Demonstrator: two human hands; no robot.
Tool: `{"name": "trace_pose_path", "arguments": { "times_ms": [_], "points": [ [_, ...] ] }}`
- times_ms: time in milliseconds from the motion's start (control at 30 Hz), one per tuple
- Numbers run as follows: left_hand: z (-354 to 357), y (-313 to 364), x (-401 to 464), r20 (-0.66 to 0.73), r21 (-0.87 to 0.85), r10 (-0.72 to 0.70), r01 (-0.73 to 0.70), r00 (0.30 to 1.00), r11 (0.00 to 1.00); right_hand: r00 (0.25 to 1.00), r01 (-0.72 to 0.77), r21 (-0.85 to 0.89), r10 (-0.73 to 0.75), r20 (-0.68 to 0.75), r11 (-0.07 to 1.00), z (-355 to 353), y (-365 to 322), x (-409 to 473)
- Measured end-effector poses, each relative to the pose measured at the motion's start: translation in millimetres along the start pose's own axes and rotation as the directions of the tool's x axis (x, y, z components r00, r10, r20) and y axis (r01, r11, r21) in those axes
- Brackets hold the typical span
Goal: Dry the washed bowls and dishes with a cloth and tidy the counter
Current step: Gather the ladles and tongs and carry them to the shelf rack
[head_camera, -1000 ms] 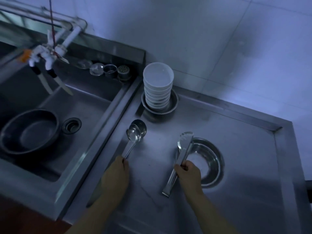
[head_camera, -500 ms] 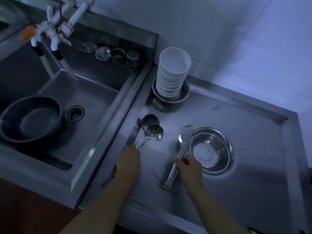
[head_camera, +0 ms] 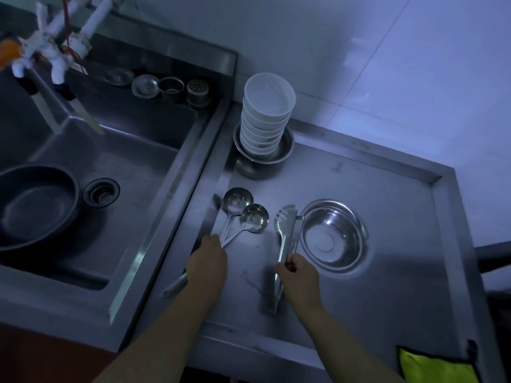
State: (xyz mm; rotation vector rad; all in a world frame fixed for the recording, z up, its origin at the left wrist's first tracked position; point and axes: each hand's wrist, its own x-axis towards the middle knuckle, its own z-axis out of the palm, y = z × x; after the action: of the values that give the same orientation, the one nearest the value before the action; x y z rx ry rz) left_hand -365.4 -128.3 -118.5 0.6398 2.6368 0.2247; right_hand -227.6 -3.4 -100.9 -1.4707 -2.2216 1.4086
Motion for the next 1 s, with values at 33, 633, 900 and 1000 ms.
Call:
{"name": "trace_pose_path", "arguments": {
  "times_ms": [33,633,900,1000],
  "points": [
    [-2,0,-2,0.004,-0.028,-0.005,0.005,1.000,1.000,1.000,0.006,-0.018,-0.006,-0.004,1.000,-2,0,-2],
    [-51,-2,-176,-0.257,-0.224,-0.384,0.332,0.887,0.916,0.839,0.543,-0.517,-0.405,0.364,0.662,-86,-6,-55],
    [-29,-12,-356,-0.350,-0.390,-0.700,0.582,0.623,0.713,0.511,0.855,-0.327,-0.549,0.662,0.401,-76,-16,-148],
    [-21,-30,-425,-0.355,-0.489,-0.802,0.635,0.481,0.598,0.346,0.937,-0.234,-0.578,0.740,0.261,-56,-20,-205]
  ]
}}
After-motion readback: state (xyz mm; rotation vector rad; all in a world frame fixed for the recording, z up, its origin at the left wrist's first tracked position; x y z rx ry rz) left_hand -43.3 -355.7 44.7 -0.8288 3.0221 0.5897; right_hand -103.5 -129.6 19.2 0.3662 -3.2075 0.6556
